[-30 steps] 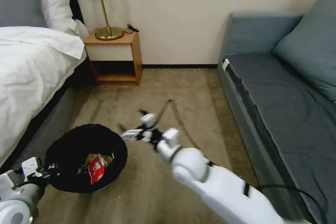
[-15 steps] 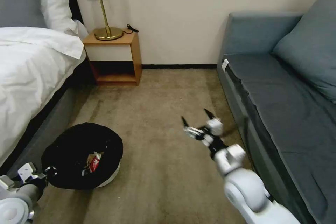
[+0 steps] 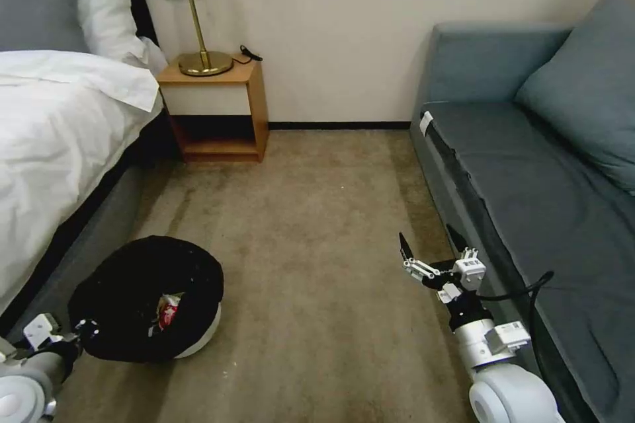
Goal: Pick up the trash bin, then pick up the garbage on the floor and place it into the trash bin.
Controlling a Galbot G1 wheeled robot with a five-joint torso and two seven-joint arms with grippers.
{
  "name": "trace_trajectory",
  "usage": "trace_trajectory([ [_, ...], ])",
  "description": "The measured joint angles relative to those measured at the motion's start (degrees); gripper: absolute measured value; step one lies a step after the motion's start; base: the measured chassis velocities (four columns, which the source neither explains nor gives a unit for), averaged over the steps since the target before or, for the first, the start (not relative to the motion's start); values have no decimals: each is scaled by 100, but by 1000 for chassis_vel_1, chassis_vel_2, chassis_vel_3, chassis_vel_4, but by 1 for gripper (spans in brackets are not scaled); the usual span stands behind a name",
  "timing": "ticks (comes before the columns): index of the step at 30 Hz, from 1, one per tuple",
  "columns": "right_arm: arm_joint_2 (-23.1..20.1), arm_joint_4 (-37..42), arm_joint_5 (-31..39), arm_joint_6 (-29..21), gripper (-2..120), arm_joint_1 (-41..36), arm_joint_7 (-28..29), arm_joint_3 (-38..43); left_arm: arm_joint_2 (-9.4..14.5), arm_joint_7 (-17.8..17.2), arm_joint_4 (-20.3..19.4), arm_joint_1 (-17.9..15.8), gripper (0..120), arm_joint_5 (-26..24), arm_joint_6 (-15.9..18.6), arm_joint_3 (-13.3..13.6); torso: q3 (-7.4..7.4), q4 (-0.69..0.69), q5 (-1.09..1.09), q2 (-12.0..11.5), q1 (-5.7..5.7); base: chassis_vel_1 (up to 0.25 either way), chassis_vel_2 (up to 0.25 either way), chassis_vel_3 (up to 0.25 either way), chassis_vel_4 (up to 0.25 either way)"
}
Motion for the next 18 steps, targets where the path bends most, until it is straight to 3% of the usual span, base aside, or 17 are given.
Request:
trace_trajectory([
  [9,-4,-8,12,-21,100,26,4,-33,78,-4,645,-365,3,-17,-131,123,0,-1,0,0,0,0,0,0,0],
  [13,-5,-10,16,-29,100,35,6,-43,77,129,793,-408,11,-4,-188,141,0,-1,0,0,0,0,0,0,0],
  [17,-7,-13,19,-35,100,41,9,-51,55,229,774,-325,32,15,-173,128,0,-1,1,0,0,0,0,0,0],
  [18,-7,-13,19,-35,100,41,9,-51,55,229,774,-325,32,15,-173,128,0,-1,1,0,0,0,0,0,0],
])
